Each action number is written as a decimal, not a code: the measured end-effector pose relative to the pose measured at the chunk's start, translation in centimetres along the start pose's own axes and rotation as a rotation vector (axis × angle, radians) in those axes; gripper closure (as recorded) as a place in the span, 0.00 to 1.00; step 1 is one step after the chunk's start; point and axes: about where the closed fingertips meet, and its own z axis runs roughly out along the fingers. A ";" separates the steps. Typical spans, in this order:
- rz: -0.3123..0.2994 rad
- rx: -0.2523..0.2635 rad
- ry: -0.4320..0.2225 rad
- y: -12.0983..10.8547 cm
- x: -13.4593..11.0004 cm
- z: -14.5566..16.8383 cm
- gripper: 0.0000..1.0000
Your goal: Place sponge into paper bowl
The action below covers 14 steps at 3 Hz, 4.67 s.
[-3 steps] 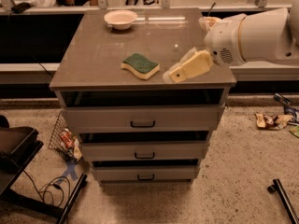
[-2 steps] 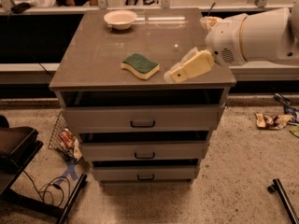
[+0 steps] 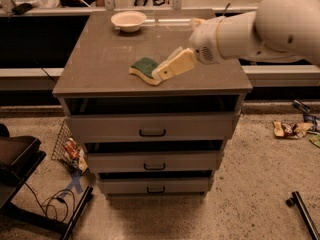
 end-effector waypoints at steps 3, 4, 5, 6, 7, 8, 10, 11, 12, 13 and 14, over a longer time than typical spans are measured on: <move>0.080 -0.061 -0.081 -2.4 4.3 12.1 0.00; 0.101 -0.063 -0.084 -2.3 5.7 13.2 0.16; 0.100 -0.067 -0.084 -2.2 5.7 13.4 0.40; 0.100 -0.070 -0.085 -2.0 5.6 13.6 0.63; 0.099 -0.076 -0.085 -1.7 5.5 13.8 0.95; 0.099 -0.078 -0.086 -1.6 5.5 13.9 1.00; 0.018 -0.068 -0.071 -4.9 -0.6 12.9 1.00; -0.003 -0.060 -0.002 -8.2 -3.2 12.7 1.00; 0.053 -0.037 0.091 -12.4 -4.3 15.5 1.00; 0.094 0.019 0.074 -15.7 -5.6 16.4 1.00; 0.073 0.055 0.034 -17.2 -8.0 15.2 1.00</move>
Offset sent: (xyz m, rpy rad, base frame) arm 0.0966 0.0550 -0.0890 0.1357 0.0455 0.0396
